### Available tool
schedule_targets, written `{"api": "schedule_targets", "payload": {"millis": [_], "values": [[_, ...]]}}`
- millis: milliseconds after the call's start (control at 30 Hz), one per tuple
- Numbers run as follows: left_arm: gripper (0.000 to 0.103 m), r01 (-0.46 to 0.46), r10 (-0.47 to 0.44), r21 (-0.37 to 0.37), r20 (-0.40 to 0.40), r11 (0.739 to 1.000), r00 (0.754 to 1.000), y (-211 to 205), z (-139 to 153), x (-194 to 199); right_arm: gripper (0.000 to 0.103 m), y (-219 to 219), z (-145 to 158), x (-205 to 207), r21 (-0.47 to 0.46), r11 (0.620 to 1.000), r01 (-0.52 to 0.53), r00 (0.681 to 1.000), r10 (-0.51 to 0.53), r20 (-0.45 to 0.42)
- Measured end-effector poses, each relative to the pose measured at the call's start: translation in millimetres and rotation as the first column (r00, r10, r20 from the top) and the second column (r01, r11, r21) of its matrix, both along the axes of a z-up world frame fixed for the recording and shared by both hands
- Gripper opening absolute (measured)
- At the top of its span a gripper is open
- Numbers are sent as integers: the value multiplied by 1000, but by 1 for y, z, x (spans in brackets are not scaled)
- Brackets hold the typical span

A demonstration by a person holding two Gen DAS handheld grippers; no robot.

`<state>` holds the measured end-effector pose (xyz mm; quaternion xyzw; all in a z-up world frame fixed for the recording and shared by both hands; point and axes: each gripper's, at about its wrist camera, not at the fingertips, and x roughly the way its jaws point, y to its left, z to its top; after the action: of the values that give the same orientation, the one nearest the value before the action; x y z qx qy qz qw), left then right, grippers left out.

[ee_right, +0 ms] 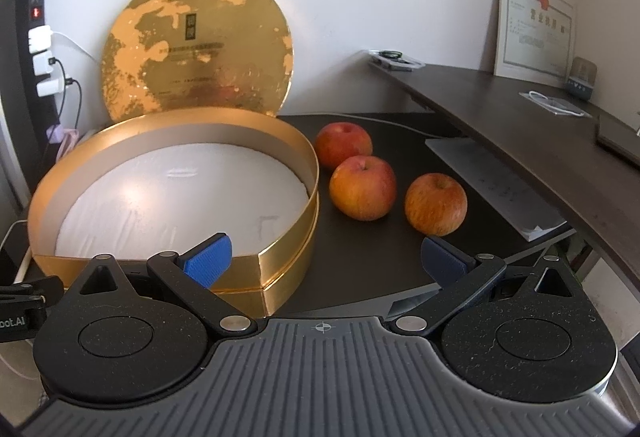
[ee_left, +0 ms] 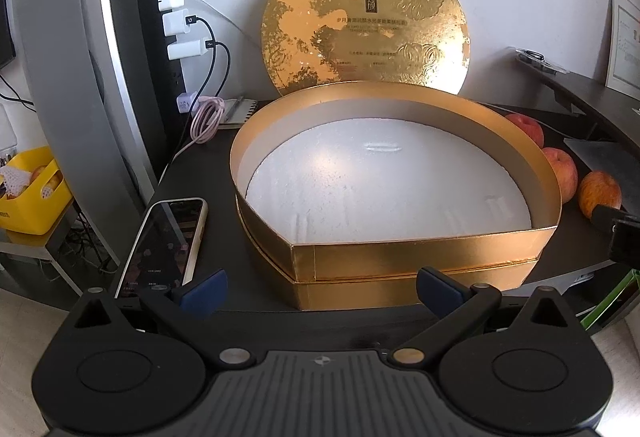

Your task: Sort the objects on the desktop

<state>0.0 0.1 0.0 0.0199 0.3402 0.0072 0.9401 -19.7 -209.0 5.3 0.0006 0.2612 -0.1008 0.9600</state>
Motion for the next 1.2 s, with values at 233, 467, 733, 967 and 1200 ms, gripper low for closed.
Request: {"api": "schedule_targets", "payload": {"millis": [233,467,733,967,1200], "values": [[102,-3,3,-2,-5,1000,1000,-1,0,-1,103,0,-1,1,-7,1000,-10,1000,10,-16],[102,-7,7,-3,-14,1000,1000,0,0,2,103,4,-2,1,-19,1000,-25,1000,24,-19],[102,-6,6,-2,-16,1000,1000,1,0,2,103,8,-1,0,-15,999,-46,999,45,-25],[102,-9,9,-5,-17,1000,1000,1,-1,0,103,9,-1,1,-15,999,-50,998,50,-34],[102,-11,11,-6,-18,1000,1000,1,0,0,103,11,-2,0,-15,998,-53,998,53,-38]]}}
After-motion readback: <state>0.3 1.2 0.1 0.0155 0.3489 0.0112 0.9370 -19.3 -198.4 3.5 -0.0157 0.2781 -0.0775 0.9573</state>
